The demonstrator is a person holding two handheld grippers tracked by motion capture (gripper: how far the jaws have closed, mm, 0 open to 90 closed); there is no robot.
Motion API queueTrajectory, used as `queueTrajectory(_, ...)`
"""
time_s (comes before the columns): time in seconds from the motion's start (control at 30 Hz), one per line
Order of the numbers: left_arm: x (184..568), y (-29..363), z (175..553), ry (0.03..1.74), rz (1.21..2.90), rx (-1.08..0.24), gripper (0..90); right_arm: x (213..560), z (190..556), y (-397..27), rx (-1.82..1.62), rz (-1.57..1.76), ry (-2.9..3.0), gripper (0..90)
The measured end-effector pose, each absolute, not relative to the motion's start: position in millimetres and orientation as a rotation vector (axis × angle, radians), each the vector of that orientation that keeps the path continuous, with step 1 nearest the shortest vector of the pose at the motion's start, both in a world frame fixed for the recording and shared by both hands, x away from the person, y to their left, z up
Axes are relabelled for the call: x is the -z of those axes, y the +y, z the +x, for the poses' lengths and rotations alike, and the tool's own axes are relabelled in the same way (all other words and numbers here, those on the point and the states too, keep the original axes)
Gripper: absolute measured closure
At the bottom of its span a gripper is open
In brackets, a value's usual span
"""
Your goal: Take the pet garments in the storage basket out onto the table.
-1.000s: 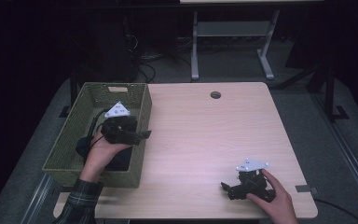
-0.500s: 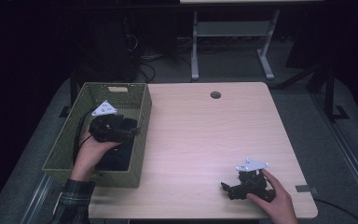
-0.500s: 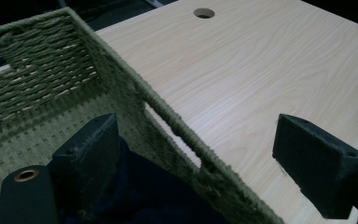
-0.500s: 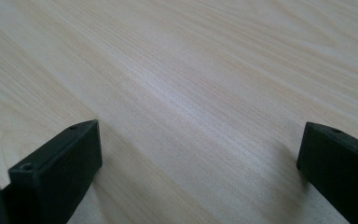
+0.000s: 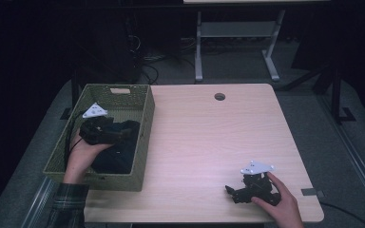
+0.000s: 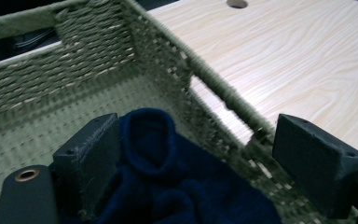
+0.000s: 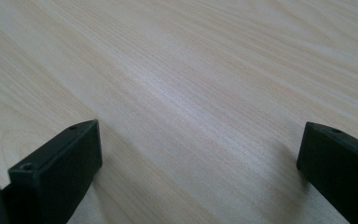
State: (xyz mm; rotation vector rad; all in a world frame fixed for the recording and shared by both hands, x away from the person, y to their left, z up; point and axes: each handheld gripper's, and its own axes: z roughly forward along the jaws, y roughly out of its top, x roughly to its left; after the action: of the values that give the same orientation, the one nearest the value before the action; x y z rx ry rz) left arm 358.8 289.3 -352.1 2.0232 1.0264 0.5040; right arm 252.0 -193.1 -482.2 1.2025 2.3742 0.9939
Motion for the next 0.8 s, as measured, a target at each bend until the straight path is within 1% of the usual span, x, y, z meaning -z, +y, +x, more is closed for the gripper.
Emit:
queueTrajectory(0.3,357,300,361,1.064,2.031,-0.51,14.5,482,252,-193,-0.994,1.203,2.374,0.0)
queueTrajectory(0.8,376,307,364,1.11,2.075,-0.468,14.4,482,252,-193,-0.994,1.203,2.374,0.0)
